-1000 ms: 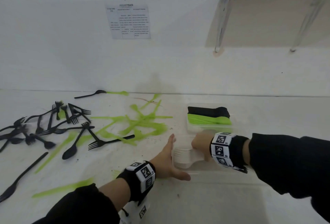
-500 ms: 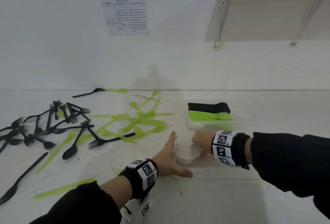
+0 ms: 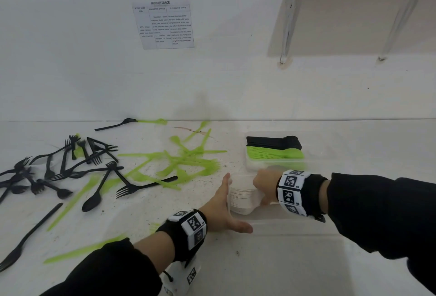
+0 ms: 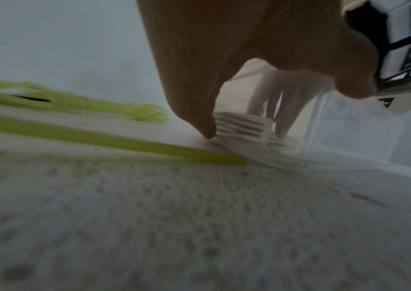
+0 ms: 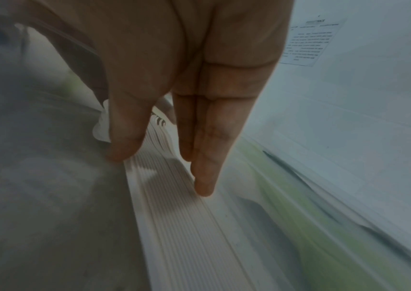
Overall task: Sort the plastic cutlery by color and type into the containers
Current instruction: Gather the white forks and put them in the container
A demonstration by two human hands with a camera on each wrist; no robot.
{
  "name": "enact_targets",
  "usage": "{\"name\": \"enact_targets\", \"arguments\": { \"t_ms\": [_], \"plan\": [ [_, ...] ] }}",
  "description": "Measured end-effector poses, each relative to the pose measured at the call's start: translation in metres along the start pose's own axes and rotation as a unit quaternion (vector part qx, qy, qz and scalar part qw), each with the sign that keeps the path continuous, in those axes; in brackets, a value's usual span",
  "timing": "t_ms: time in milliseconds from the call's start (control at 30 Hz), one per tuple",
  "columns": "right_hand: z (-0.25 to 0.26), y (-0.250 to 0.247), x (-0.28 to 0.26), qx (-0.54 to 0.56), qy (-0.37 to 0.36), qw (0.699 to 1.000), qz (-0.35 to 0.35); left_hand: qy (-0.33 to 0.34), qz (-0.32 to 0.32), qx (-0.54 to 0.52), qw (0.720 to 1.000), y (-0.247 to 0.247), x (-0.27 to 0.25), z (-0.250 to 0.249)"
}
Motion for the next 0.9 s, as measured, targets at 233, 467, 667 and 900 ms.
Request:
{"name": "enact_targets", "arguments": {
  "t_ms": [233, 467, 667, 900],
  "plan": [
    [-0.009, -0.001, 0.001, 0.033, 0.025, 0.999, -0.031, -0.004, 0.003, -0.001, 1.000, 0.000, 0.000, 0.000],
    [-0.024, 0.008, -0.005, 0.121, 0.087, 0.989, 0.011, -0.003, 0.004, -0.010, 1.000, 0.000, 0.001, 0.002],
    [-0.022, 0.033, 0.016, 0.136, 0.100, 0.981, 0.094, -0.005, 0.000, -0.019, 1.000, 0.000, 0.001, 0.002],
    [-0.015, 0.016, -0.003, 0.074, 0.107, 0.990, 0.054, -0.006, -0.006, -0.023, 1.000, 0.001, 0.000, 0.000]
  ]
}}
Point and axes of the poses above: each hand's wrist, its own x-axis towards the middle knuckle, its own y-axis out of the palm, z = x × y, the point moved 10 cm from there along x, towards the middle knuckle, and after that the axes turned 11 degrees about -x, right-handed, at the moved point
